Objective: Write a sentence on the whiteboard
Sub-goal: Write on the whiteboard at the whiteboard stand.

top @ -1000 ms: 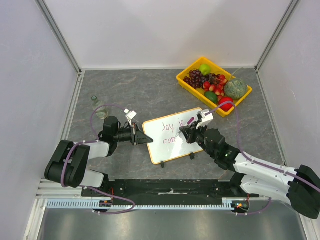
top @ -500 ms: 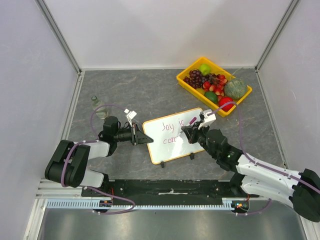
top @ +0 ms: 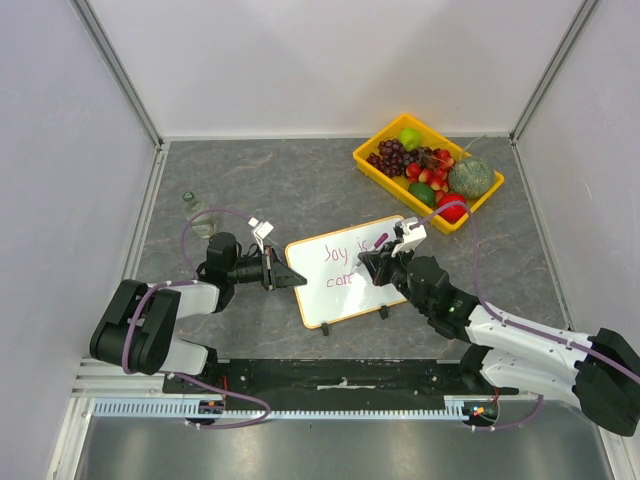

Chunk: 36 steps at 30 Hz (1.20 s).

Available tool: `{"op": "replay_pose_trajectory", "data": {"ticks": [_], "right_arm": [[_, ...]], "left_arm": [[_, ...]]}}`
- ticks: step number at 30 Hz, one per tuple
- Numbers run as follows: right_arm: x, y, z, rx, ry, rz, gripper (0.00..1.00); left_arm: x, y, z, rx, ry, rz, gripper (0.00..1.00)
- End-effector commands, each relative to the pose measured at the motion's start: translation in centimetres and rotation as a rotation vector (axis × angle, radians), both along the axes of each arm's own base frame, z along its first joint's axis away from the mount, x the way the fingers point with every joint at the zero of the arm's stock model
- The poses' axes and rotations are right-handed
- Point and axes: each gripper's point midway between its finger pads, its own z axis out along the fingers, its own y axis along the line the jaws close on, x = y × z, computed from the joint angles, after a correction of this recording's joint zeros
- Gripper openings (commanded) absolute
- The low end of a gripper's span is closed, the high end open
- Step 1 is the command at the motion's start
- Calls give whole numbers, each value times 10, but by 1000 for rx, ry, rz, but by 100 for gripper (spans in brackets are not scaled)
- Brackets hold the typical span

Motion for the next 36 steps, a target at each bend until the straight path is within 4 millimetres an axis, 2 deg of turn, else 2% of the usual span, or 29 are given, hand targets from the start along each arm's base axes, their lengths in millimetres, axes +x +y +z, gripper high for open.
{"op": "replay_pose_trajectory", "data": {"ticks": [1,9,36], "right_arm": [[10,3,28,79,-51,-30,0],[11,-1,31,81,-60,-51,0],[-10,-11,-17,13,27,-3,0]], "left_arm": [[10,2,-7,32,3,45,2],[9,2,-8,32,6,42,2],[10,2,-7,31,1,42,2]]}}
